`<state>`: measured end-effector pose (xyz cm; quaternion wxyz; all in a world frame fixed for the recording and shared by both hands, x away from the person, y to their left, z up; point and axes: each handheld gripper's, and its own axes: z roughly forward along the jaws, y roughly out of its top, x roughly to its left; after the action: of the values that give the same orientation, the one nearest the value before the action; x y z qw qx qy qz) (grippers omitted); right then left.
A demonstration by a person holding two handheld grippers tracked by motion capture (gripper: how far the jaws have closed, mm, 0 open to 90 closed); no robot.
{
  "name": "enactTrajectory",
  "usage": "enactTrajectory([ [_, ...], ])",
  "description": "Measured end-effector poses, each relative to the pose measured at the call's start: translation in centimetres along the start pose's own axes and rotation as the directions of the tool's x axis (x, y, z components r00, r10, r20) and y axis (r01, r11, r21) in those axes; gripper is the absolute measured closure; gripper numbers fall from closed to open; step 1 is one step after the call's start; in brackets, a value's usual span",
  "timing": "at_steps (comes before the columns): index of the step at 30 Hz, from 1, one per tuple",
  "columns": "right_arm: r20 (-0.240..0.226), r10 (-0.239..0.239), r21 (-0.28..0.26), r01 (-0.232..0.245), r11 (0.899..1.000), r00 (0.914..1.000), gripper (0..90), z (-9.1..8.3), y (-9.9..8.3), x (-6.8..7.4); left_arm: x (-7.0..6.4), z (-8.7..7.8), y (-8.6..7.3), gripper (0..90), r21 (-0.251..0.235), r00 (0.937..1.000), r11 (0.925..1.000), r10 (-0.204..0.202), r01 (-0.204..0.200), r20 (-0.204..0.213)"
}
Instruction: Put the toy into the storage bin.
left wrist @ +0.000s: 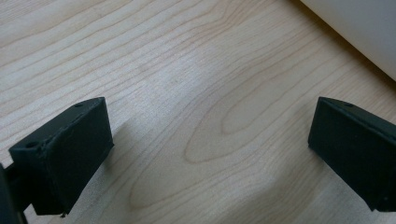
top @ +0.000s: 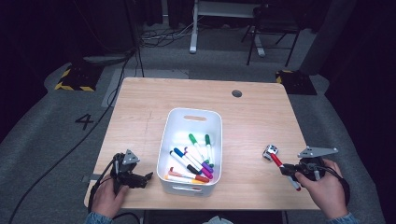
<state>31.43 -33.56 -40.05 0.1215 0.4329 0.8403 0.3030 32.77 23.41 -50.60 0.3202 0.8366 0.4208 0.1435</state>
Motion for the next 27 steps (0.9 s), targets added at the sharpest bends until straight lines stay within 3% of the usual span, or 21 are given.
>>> enactTrajectory([
  [7,-0.032,-0.074,-0.014,0.074,0.997,0.9968,77.3,0.1,2.9,1.3,-0.1,-0.1,-0.1,0.0,0.003,1.0,1.0,-0.002,0.002,-0.007],
  [10,-0.061,-0.118,-0.033,0.117,0.993,0.9911,77.3,0.1,4.9,2.2,-0.1,-0.1,-0.1,0.0,0.002,0.9999,1.0,0.0,0.0,-0.01],
  [14,-0.077,-0.146,-0.05,0.142,0.989,0.9863,77.3,0.1,6.1,3.0,-0.1,-0.1,-0.1,0.0,0.001,0.9999,1.0,-0.001,0.001,-0.011],
  [19,-0.112,-0.203,-0.078,0.195,0.978,0.9727,77.3,0.1,8.7,4.6,-0.1,-0.1,-0.1,0.0,-0.001,0.9999,1.0,-0.001,0.001,-0.012],
  [21,-0.119,-0.206,-0.082,0.197,0.977,0.9712,77.3,0.1,9.0,4.7,-0.1,-0.1,-0.1,0.0,0.0,0.9999,1.0,-0.002,0.002,-0.013],
  [27,-0.16,-0.247,-0.112,0.231,0.967,0.9557,77.4,0.1,11.6,6.2,-0.1,-0.1,-0.1,0.0,0.0,0.9999,1.0,-0.001,0.001,-0.012],
])
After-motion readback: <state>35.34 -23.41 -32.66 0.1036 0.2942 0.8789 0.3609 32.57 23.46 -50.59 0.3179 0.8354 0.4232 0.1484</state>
